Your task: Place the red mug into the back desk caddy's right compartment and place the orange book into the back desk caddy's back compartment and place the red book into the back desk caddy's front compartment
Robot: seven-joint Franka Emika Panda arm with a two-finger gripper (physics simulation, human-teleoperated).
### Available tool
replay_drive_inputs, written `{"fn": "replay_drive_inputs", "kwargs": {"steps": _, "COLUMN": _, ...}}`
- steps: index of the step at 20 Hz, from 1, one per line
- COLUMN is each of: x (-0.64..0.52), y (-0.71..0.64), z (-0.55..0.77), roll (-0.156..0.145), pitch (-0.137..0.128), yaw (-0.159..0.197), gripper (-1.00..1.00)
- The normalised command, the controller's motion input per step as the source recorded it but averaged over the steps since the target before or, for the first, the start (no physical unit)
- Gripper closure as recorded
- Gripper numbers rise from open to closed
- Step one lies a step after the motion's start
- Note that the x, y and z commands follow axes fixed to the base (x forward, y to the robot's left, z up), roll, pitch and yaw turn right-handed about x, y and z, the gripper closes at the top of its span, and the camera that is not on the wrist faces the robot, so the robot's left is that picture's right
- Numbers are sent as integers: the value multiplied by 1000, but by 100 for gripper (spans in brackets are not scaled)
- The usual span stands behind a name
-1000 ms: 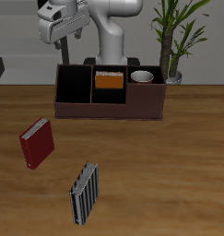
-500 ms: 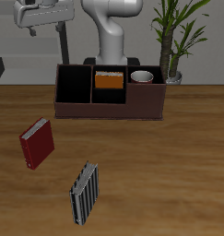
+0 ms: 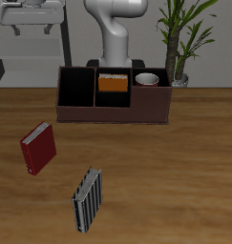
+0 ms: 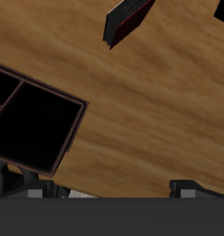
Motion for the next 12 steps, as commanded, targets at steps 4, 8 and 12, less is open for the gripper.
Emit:
{"fn": "replay_drive_inputs", "kwargs": {"steps": 4, "x": 258, "y": -44, "z": -104, "roll": 47, "pitch": 37, "yaw": -45, "gripper": -100}}
{"fn": "replay_drive_inputs", "kwargs": {"steps": 8, "x": 435, "y": 36, "z": -27, "roll": 136, "pitch": 13, "yaw": -32, "gripper": -100}}
{"fn": "replay_drive_inputs", "kwargs": {"steps": 12, "x": 409, "y": -251, "z": 93, "roll": -21, "pitch": 14, "yaw": -135, "gripper": -100}}
